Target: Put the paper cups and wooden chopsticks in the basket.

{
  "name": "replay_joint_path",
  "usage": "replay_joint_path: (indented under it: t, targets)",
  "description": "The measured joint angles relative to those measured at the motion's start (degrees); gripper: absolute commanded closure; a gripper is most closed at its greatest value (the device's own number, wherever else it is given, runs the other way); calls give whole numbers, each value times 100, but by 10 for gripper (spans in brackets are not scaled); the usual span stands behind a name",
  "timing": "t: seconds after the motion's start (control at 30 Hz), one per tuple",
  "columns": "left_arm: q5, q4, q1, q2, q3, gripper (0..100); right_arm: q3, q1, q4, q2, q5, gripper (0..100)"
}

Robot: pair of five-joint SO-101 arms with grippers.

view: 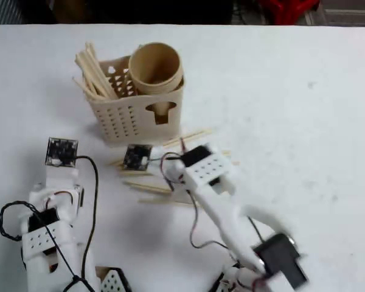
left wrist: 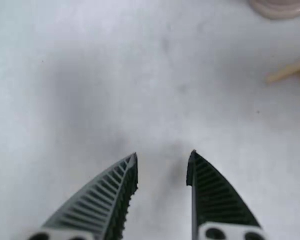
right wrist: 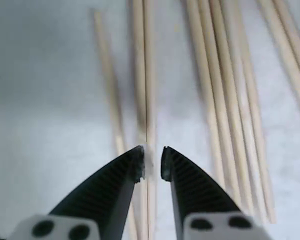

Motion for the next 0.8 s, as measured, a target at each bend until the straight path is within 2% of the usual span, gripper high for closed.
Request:
replay_joint_path:
  t: [0.17, 0.5, 0.63, 0.8]
  targets:
    - [0, 0, 0, 0, 0, 827, 0, -18, -598, 580, 0, 907]
    - [0, 0, 0, 0, 0, 827, 70, 0, -949, 774, -123, 908]
    - [0, 0, 0, 0, 0, 827, 53, 26, -958, 826, -123, 991]
    - [0, 0, 0, 0, 0, 827, 35, 70, -1029, 853, -360, 981]
